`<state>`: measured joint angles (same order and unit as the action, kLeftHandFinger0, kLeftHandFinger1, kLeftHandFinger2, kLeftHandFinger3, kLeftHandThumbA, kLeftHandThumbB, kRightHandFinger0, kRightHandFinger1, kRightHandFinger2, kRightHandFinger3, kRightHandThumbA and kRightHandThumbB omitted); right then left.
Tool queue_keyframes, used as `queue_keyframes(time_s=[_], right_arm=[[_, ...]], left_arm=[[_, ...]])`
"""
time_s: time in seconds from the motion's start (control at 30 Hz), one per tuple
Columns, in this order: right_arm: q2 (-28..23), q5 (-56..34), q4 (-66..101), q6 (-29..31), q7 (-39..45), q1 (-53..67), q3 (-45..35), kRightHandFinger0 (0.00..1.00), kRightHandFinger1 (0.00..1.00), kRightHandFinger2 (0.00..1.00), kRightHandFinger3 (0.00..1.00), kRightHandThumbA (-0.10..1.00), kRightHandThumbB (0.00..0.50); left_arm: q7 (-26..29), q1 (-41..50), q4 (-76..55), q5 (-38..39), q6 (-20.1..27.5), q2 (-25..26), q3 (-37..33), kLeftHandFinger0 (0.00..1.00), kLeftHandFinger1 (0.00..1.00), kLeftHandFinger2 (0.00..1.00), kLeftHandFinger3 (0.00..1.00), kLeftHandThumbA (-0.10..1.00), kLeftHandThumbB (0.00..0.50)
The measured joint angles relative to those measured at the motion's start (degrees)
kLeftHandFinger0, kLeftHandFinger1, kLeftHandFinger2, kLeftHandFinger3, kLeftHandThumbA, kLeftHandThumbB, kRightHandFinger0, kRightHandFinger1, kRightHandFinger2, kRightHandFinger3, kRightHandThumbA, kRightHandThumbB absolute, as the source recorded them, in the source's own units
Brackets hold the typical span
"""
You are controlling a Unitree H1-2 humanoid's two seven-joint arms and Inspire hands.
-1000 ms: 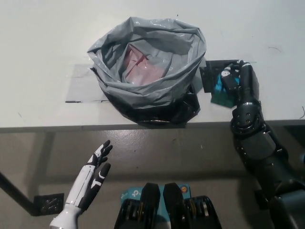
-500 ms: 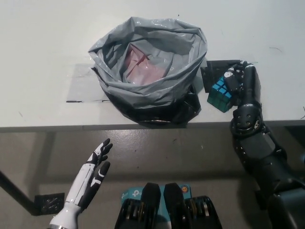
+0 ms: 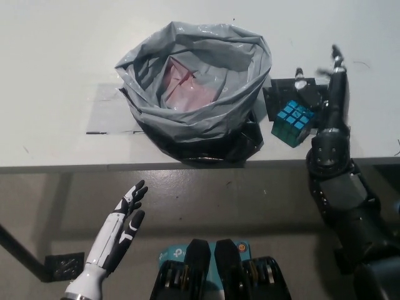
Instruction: Use the right hand to pick up a rubix's cube and place it into a plastic bag and lift the bag
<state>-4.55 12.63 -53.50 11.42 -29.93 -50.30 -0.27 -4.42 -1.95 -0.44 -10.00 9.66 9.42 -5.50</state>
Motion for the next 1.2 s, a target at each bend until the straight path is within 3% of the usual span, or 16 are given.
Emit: queue_keyframes(time_s=[0.43, 0.6, 0.93, 1.2], right_arm=[[-2.63, 1.26, 27.76, -0.84, 5.11, 8.63, 3.53, 1.0, 1.0, 1.0, 1.0, 1.0, 0.5], [-6.54, 3.27, 38.77, -2.6, 9.56, 13.52, 7.49, 1.0, 1.0, 1.0, 1.0, 1.0, 0.5], [-17.01, 4.88, 43.49, -7.74, 21.36, 18.26, 13.74, 1.0, 1.0, 1.0, 1.0, 0.9, 0.5], [-19.59, 7.15, 43.27, -13.1, 29.96, 18.19, 18.09, 1.0, 1.0, 1.0, 1.0, 0.88, 0.5]], left_arm=[[0.0, 0.06, 0.61, -0.02, -0.04, -0.01, -0.05, 1.0, 1.0, 1.0, 1.0, 1.0, 0.144], [-0.01, 0.0, 0.62, 0.0, -0.04, 0.01, -0.05, 1.0, 1.0, 1.0, 1.0, 1.0, 0.142], [-0.01, -0.04, 0.62, 0.02, -0.04, 0.13, -0.05, 1.0, 1.0, 1.0, 1.0, 1.0, 0.164], [-0.22, -0.04, 0.59, 0.02, -0.04, 0.15, -0.11, 1.0, 1.0, 1.0, 1.0, 1.0, 0.159]])
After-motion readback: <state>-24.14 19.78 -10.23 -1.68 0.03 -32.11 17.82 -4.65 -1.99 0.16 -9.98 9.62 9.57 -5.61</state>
